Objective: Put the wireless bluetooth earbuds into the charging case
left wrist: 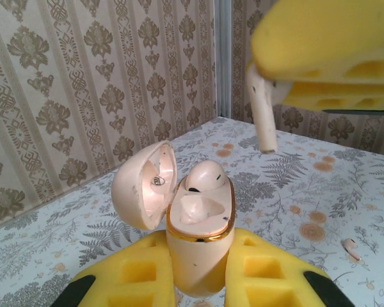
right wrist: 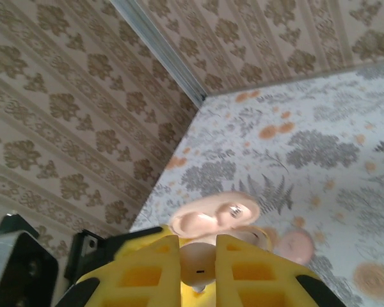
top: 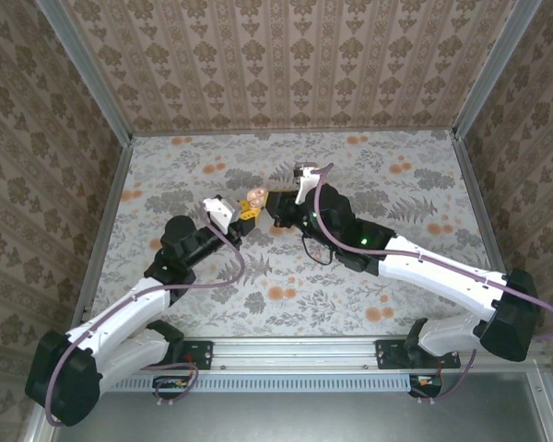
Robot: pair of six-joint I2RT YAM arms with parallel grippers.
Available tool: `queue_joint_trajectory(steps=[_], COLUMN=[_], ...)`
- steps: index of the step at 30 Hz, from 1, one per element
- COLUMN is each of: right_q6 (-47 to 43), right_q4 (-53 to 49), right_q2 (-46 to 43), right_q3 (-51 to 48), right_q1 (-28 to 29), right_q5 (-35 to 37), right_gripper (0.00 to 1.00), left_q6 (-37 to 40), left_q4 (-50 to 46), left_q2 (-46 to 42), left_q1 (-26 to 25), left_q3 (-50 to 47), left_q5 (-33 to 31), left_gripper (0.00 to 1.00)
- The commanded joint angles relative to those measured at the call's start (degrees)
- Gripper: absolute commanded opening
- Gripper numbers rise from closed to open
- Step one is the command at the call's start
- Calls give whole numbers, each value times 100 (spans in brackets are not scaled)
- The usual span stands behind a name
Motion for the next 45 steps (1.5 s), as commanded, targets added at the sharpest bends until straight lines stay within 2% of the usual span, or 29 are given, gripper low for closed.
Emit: queue_joint_trajectory(steps=[1, 14, 45], right_q6=[-194, -198, 412], right_q4=[607, 623, 773], right_q2=[167, 623, 631], right_q3=[80, 219, -131], right_q1=[48, 59, 67], right_q5=[175, 147, -205], right_gripper=[15, 15, 15], left_q6=[101, 48, 8], left_q4=[266, 293, 332], left_q2=[-52, -125, -60], left_q1=[-42, -50, -87], left_q3=[171, 119, 171], left_q5=[-79, -116, -142], left_gripper=[0, 0, 0])
